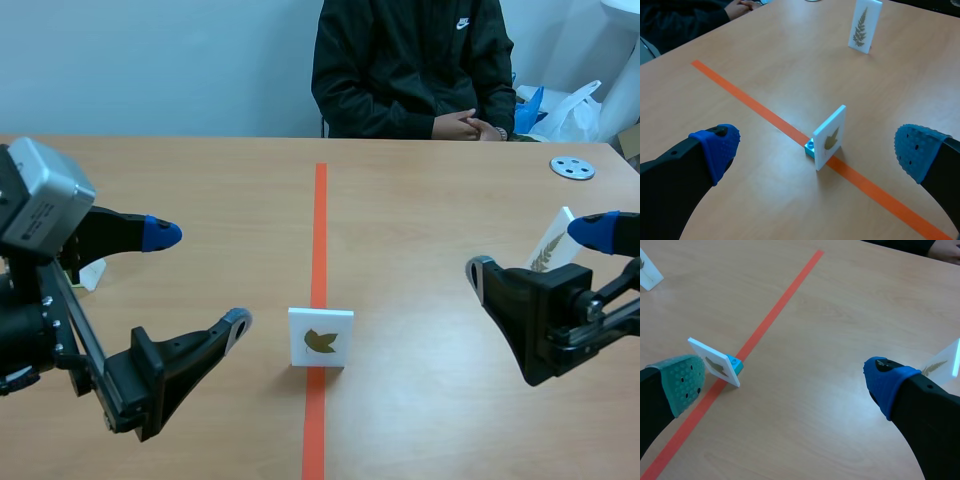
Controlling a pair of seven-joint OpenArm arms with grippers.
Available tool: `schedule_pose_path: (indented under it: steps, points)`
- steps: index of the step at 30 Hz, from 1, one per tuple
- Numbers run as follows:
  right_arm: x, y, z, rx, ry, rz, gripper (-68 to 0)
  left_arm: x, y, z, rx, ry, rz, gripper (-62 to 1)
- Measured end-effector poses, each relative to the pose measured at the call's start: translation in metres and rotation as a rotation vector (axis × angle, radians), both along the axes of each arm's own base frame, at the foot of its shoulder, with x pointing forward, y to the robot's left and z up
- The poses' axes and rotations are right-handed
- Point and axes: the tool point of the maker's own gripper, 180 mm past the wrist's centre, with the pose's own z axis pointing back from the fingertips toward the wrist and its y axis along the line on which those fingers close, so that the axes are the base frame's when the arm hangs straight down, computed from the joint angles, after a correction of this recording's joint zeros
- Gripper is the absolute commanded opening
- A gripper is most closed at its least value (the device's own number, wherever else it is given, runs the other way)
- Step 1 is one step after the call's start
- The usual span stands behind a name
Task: Sort the leaf by its shape. The table is split by an orange tape line. A compound leaf with several leaflets goes to the left side, a simple leaf with one blade goes to the right side. Return to the home posture when a red brick is placed on the table.
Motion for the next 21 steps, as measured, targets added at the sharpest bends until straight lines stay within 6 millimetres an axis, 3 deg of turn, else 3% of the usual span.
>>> schedule_pose_path:
  steps: [12,21]
  points:
    - [0.0,0.0,0.0,0.0,0.0,0.0,0.4,0.014,-0.005,-0.061,0.041,0.077,-0.062,1.4]
    - [0.0,0.0,0.0,0.0,0.0,0.0,0.4,0.028,-0.015,-0.084,0.059,0.064,-0.138,1.4]
